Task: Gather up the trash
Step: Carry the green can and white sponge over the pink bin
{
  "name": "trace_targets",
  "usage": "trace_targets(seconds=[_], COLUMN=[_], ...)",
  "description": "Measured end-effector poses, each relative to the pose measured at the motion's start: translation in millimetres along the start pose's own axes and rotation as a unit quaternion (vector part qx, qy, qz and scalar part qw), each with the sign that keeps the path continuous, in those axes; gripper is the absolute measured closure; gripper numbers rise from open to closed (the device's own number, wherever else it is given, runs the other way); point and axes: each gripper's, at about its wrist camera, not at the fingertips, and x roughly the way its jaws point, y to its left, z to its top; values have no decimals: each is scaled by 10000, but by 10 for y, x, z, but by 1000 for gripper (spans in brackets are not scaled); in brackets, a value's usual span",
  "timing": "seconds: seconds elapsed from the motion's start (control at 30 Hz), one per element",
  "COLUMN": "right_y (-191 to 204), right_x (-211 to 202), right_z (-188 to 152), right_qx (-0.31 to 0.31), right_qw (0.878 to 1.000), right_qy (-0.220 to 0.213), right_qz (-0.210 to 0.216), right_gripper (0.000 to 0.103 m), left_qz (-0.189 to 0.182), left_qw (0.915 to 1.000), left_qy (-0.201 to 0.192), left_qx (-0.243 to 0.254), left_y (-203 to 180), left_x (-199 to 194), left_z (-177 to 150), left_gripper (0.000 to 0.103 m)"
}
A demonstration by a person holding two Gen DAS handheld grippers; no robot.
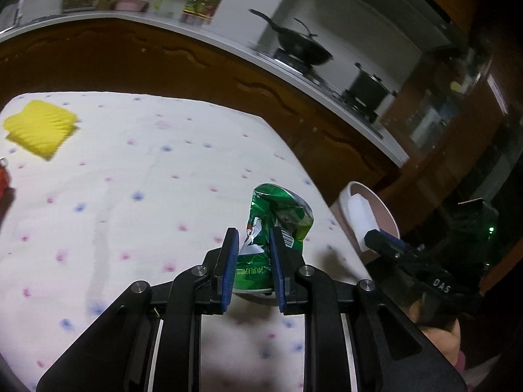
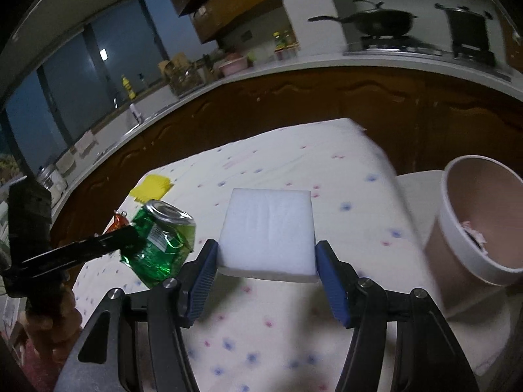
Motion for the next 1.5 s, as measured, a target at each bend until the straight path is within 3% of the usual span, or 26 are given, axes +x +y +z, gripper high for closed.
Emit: trace_targets(seconds=[0.73, 1.5], right_y=[-785, -1719], right_x=[-737, -1053], right_z=[16, 9], right_qx=[499, 1095], right_qw=[9959, 9836], right_qy=[-568, -826], right_qz=[-491, -1168], right_gripper=[41, 41], left_qz=[-485, -945], left_qw=[9959, 9890], left_qy=[244, 439], left_qx=[725, 1053], left_y=[-1037, -1919], left_x=[524, 1185], left_z=[140, 358], left_gripper=[85, 85])
